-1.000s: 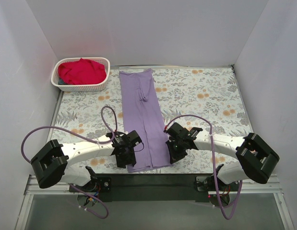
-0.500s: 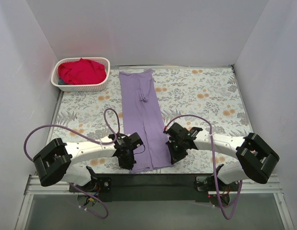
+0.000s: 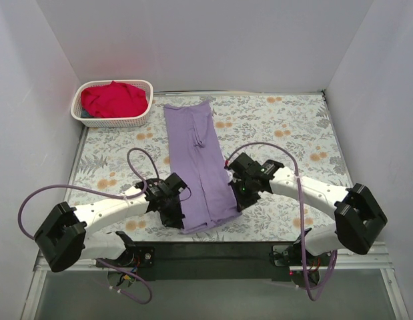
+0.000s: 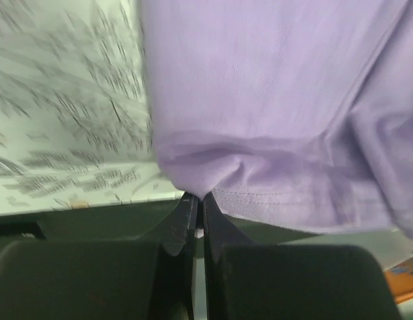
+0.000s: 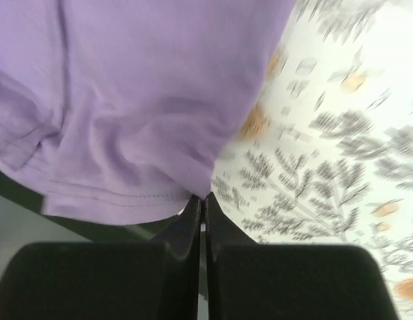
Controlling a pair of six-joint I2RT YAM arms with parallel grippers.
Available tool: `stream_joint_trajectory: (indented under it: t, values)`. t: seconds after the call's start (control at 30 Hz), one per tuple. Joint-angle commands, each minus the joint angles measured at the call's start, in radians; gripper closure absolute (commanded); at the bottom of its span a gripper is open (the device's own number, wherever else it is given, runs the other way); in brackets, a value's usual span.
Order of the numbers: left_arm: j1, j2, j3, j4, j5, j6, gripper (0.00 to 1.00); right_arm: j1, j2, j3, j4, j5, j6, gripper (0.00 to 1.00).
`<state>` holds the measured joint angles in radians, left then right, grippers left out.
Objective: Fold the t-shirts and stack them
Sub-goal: Fold the tshirt
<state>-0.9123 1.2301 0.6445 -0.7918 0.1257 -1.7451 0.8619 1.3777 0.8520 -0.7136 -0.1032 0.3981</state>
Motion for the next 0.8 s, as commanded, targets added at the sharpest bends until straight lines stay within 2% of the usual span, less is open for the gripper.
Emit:
stream_joint_trajectory:
  t: [0.0, 0.1, 0.23, 0.37, 0.5, 0.77]
  values:
    - [0.146, -0.015, 0.072, 0.002, -0.040, 0.131, 1.00, -0.052, 0.056, 0.142, -0.014, 0.079, -0.068, 0.99]
    - [0.243, 0.018, 0.148, 0.028, -0.106, 0.215, 1.00, -0.105, 0.124, 0.310, -0.003, 0.130, -0.119, 0.99]
    - [0.340, 0.083, 0.237, 0.094, -0.213, 0.283, 1.00, -0.145, 0.213, 0.445, 0.043, 0.223, -0.197, 0.99]
    - [0.420, 0.138, 0.299, 0.183, -0.310, 0.341, 1.00, -0.188, 0.287, 0.516, 0.138, 0.246, -0.235, 0.99]
    - [0.463, 0.212, 0.351, 0.273, -0.380, 0.374, 1.00, -0.204, 0.368, 0.556, 0.232, 0.281, -0.277, 0.99]
    - [0.481, 0.362, 0.411, 0.401, -0.409, 0.456, 1.00, -0.228, 0.466, 0.599, 0.374, 0.241, -0.318, 0.99]
